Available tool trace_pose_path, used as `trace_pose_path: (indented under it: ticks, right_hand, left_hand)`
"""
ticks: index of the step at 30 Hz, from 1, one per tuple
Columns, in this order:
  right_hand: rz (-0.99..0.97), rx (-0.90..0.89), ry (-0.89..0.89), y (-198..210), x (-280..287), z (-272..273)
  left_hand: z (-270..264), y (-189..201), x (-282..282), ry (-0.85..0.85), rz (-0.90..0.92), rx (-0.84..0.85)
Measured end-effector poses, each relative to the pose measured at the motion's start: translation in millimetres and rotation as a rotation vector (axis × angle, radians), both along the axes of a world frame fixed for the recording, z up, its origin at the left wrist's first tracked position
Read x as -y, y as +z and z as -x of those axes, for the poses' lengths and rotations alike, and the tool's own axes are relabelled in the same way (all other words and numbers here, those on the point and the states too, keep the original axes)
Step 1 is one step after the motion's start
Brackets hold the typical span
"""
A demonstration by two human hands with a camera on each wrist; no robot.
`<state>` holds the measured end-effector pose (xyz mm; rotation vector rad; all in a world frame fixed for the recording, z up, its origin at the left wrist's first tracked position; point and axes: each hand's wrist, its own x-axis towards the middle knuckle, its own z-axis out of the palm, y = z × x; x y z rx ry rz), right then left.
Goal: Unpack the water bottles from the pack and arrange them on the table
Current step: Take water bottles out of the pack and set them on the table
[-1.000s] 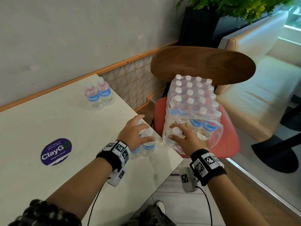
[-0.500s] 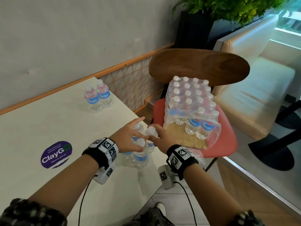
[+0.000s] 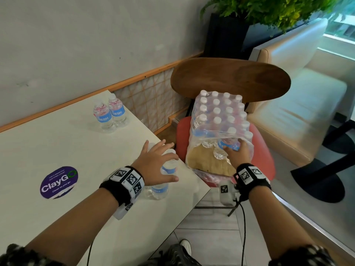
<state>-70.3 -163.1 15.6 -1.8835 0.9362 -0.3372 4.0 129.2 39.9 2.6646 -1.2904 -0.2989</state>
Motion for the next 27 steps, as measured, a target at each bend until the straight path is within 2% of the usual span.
trace_pose_path:
  ticks: [2,4,8,10,12,16,22,27]
  right_hand:
    - [-0.066,0.026,0.077,0,5,-10]
    - [-0.150,0.028,0.074,-2,7,-21]
    - [-0.001,-0.050,0.004,-9,6,-35]
    - [-0.021,-0.097,0.027,-11,-2,-31]
    - [-0.047,-0.052,0.044,-13,-11,-23]
    - [0.134,-0.003,0.190,-27,-20,-3]
    - [0.298,-0.078,0.317,-28,-36,15]
    - [0.322,-0.154,0.353,-19,-49,12]
  left_hand:
    - [2,-6,-1,-0.003,-0.040,0.099]
    - [3,-9,-2,0.002,-0.043,0.156]
    - [3,-12,-3,-0.017,-0.040,0.216]
    - [2,-14,-1,-0.011,-0.042,0.222]
    - [2,-14,0,-0.003,-0.041,0.228]
    - [1,-15,0,-0.006,-0.024,0.220]
    - [3,-12,0,0.002,-0.032,0.183]
    - [5,-8,-1,-0.007,-0.030,0.154]
